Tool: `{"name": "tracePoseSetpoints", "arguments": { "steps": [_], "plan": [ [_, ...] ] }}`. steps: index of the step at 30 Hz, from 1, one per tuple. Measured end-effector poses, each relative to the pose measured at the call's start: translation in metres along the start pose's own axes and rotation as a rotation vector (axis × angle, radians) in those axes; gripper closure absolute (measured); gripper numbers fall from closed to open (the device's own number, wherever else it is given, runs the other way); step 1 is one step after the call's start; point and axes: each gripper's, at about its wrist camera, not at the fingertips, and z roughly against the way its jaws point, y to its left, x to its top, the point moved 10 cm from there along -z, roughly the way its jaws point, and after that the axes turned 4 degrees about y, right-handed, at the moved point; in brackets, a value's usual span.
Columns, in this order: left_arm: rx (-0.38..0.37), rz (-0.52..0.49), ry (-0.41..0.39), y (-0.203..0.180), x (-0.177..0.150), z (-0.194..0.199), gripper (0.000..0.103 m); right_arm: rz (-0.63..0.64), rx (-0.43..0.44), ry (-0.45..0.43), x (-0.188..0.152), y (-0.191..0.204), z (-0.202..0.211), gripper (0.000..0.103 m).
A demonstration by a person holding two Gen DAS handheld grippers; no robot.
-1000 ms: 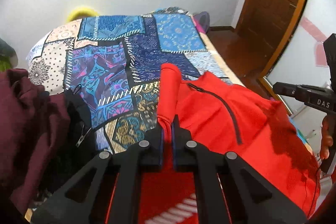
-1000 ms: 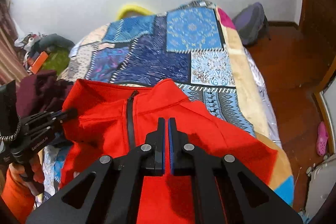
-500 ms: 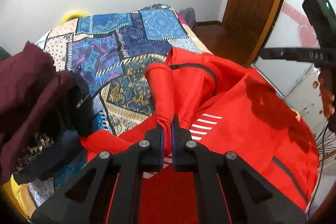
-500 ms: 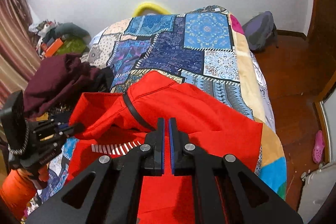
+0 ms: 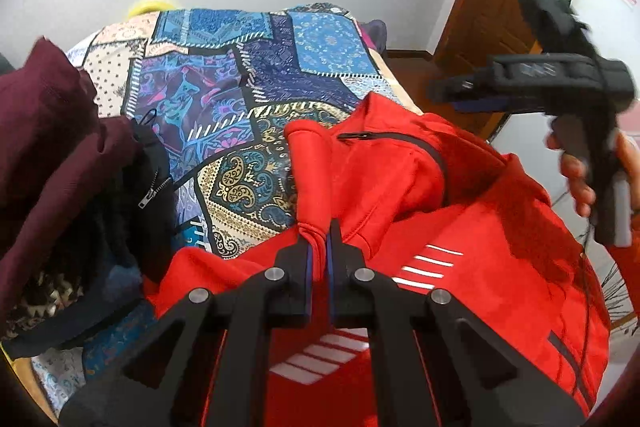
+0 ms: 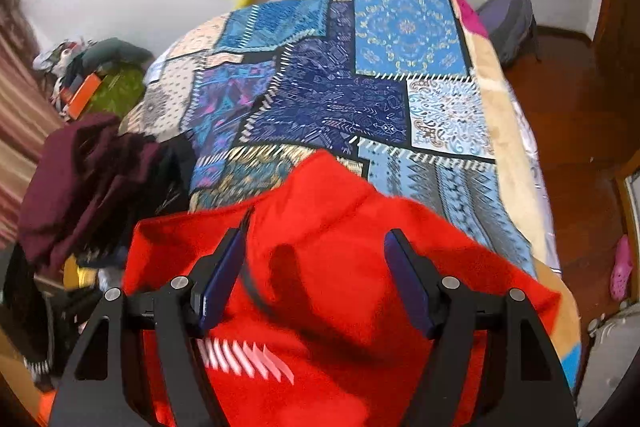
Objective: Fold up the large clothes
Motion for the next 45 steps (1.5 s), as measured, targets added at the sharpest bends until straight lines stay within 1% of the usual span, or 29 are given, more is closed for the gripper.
{"name": "tracePoseSetpoints", "arguments": {
  "steps": [2,4,6,8,10,11,13,15,16,17,18,19,20,22,24,27,29,33,36,40,42,44,45],
  "plan": [
    [-0.006,0.003,0.006,0.004,0.0,-0.007,0.099,-0.032,-0.003,0.001,0.013,-0.008,-0.018,0.035],
    [-0.007,0.0,0.011,0.007,0.0,-0.013,0.099,-0.038,-0.001,0.007,0.021,-0.013,-0.032,0.035],
    [-0.015,0.008,0.014,0.011,0.0,-0.019,0.099,-0.065,0.025,0.038,0.024,-0.017,-0.048,0.035],
    [-0.023,0.018,0.017,0.014,0.0,-0.023,0.099,-0.103,0.057,0.084,0.021,-0.02,-0.063,0.035],
    [-0.027,0.028,0.02,0.017,-0.001,-0.028,0.099,-0.11,0.078,0.128,0.014,-0.02,-0.077,0.034],
    [-0.028,0.031,0.023,0.018,-0.001,-0.031,0.099,-0.098,0.073,0.134,0.011,-0.019,-0.082,0.032],
    [-0.026,0.032,0.028,0.018,-0.003,-0.035,0.099,-0.066,0.03,0.12,0.009,-0.018,-0.085,0.032],
    [-0.021,0.032,0.03,0.017,-0.004,-0.036,0.099,-0.046,-0.005,0.11,0.008,-0.017,-0.086,0.041],
    [-0.017,0.028,0.029,0.016,-0.004,-0.036,0.099,-0.029,-0.01,0.101,0.008,-0.014,-0.085,0.061],
    [-0.01,0.023,0.027,0.016,-0.004,-0.036,0.099,-0.033,-0.008,0.107,0.006,-0.012,-0.084,0.077],
    [-0.001,0.015,0.026,0.015,-0.003,-0.035,0.099,-0.039,-0.024,0.104,0.006,-0.014,-0.083,0.081],
    [0.002,0.012,0.025,0.014,-0.003,-0.033,0.099,-0.039,-0.047,0.095,0.006,-0.016,-0.08,0.092],
    [0.002,0.011,0.024,0.014,-0.002,-0.032,0.099,-0.039,-0.054,0.08,0.005,-0.017,-0.074,0.094],
    [-0.002,0.01,0.021,0.012,0.0,-0.026,0.099,-0.06,-0.039,0.04,0.006,-0.02,-0.059,0.097],
    [-0.033,0.002,0.015,0.006,0.002,-0.016,0.099,-0.064,-0.027,-0.003,0.004,-0.019,-0.038,0.097],
    [-0.051,-0.011,-0.009,-0.004,0.005,0.002,0.099,-0.016,-0.041,-0.075,-0.003,-0.01,0.005,0.098],
    [-0.052,-0.033,-0.037,-0.013,0.009,0.02,0.099,0.023,-0.057,-0.131,-0.014,-0.002,0.041,0.098],
    [-0.069,-0.052,-0.073,-0.031,0.008,0.05,0.099,0.063,-0.068,-0.191,-0.038,0.013,0.086,0.098],
    [-0.062,-0.073,-0.083,-0.04,-0.002,0.066,0.099,0.067,-0.056,-0.2,-0.068,0.019,0.108,0.098],
    [-0.08,-0.097,-0.065,-0.053,-0.032,0.08,0.098,0.04,-0.022,-0.169,-0.112,0.017,0.115,0.098],
    [-0.064,-0.115,-0.042,-0.058,-0.052,0.081,0.096,0.034,-0.02,-0.138,-0.136,0.017,0.109,0.097],
    [-0.033,-0.132,-0.019,-0.059,-0.071,0.079,0.093,0.025,-0.02,-0.111,-0.154,0.015,0.102,0.097],
    [-0.017,-0.137,0.0,-0.058,-0.082,0.077,0.087,0.027,-0.024,-0.086,-0.166,0.014,0.097,0.097]
  ]
}}
